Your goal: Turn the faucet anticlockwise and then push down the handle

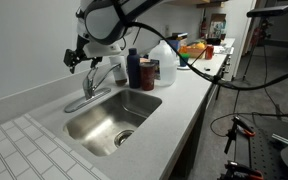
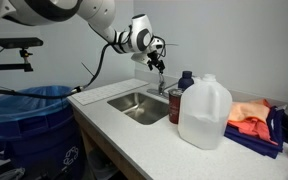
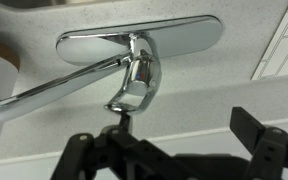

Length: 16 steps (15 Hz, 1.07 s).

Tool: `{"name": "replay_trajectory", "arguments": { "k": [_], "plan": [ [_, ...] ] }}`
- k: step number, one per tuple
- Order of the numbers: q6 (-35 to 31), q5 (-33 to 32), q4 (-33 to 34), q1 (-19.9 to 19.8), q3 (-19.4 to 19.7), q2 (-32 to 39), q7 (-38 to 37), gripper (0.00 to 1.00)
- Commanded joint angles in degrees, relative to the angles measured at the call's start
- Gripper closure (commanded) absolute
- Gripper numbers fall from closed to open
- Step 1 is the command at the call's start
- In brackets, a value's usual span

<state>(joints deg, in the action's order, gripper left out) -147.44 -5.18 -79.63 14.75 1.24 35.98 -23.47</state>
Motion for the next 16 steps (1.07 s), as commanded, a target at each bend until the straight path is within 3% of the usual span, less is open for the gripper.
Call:
{"name": "replay_trajectory", "arguments": {
  "k": [1, 16],
  "plan": [
    [1.6, 0.7, -0.1, 0.0, 0.9, -0.6, -0.7, 0.0],
    [10.1, 4.7, -3.3, -0.8, -0.8, -2.4, -1.9, 0.0]
  ]
}}
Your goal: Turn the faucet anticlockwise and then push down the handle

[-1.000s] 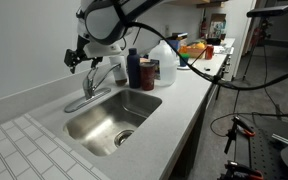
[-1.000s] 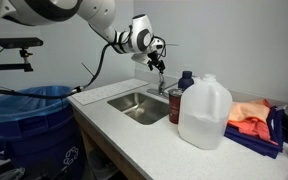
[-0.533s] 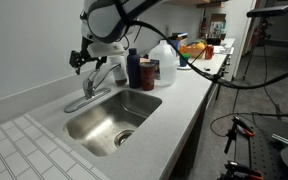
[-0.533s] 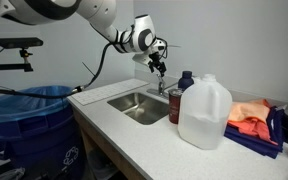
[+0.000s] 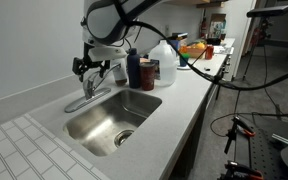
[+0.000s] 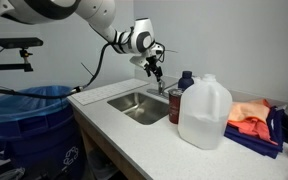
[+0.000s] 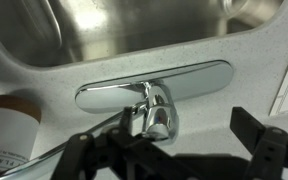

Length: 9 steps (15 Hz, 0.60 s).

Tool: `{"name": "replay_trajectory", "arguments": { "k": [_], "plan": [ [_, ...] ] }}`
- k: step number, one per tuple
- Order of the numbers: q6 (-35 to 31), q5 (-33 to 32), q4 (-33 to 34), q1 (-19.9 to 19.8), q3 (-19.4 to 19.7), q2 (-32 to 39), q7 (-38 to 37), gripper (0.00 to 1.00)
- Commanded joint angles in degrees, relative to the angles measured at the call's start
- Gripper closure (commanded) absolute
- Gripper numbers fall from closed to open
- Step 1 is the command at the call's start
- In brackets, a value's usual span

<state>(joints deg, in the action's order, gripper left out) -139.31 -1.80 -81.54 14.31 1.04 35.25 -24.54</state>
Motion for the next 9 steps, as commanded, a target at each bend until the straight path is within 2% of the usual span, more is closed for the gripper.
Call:
{"name": "replay_trajectory", "arguments": {
  "k": [1, 4, 9],
  "plan": [
    [3.0, 1.6, -1.6, -0.5, -0.7, -1.7, -0.9, 0.0],
    [6.6, 2.0, -2.3, -0.7, -0.9, -1.7, -1.1, 0.0],
    [5.3, -0.2, -2.8, 0.0, 0.5, -2.0, -1.7, 0.0]
  ]
}}
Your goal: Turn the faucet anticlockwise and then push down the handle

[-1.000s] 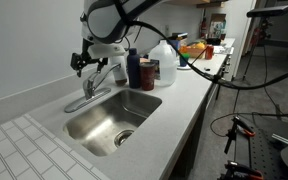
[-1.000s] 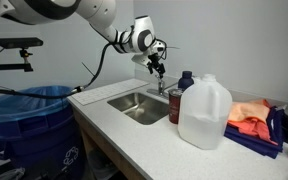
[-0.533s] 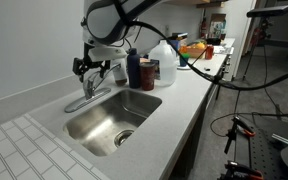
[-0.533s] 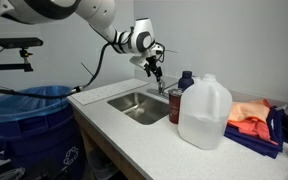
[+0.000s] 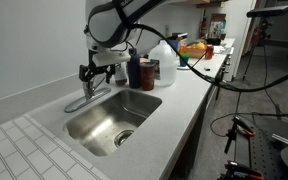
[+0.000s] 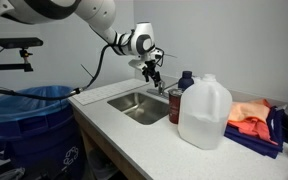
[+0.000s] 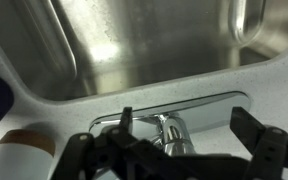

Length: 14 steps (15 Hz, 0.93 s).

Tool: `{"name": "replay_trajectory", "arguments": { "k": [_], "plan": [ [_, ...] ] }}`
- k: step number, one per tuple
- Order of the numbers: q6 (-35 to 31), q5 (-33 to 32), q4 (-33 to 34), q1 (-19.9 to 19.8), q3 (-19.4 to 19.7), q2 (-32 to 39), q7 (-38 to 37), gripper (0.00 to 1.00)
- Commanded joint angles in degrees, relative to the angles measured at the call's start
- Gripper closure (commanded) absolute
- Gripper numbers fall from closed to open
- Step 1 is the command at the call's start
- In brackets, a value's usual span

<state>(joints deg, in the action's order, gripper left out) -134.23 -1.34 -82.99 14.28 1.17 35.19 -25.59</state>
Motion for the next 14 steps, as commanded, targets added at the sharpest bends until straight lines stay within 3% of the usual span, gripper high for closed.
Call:
{"name": "replay_trajectory", "arguments": {
  "k": [1, 14],
  "plan": [
    [-0.1, -1.0, -1.5, 0.0, 0.5, -2.4, -0.5, 0.0],
    [10.4, -1.0, -8.5, -3.3, -0.7, -19.1, 5.1, 0.0]
  ]
}}
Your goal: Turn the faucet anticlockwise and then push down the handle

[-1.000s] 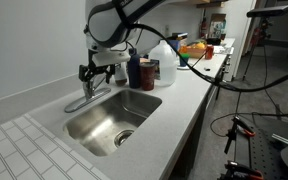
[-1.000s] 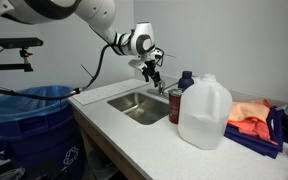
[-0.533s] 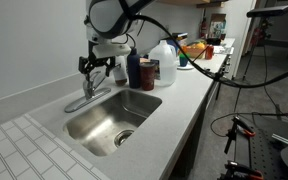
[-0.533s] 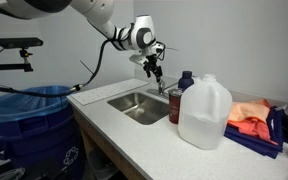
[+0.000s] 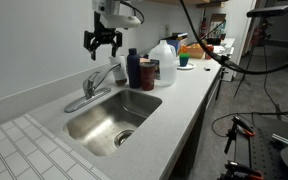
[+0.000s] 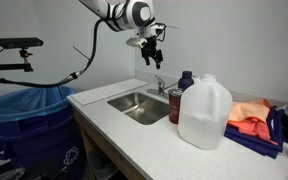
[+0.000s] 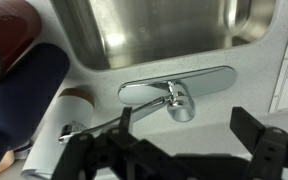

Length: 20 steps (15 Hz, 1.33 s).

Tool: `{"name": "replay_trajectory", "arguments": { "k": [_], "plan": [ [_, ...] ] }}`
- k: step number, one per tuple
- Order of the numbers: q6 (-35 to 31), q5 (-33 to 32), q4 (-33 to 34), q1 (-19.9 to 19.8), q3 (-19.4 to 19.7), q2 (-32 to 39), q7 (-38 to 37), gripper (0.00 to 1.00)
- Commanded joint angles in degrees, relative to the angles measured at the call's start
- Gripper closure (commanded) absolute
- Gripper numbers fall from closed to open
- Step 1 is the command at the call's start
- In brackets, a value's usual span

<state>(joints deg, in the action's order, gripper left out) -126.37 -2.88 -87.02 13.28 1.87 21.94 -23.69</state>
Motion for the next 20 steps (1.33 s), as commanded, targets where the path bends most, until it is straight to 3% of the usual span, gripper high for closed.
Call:
{"name": "replay_trajectory", "arguments": {
  "k": [1, 13, 20],
  "plan": [
    [3.3, 0.7, -5.2, -2.8, -1.4, -7.3, 4.1, 0.0],
    [10.9, 5.5, -17.1, -8.7, -1.8, -21.7, 18.1, 0.0],
    [9.8, 6.8, -21.3, -9.1, -1.7, -25.1, 19.2, 0.0]
  ]
}}
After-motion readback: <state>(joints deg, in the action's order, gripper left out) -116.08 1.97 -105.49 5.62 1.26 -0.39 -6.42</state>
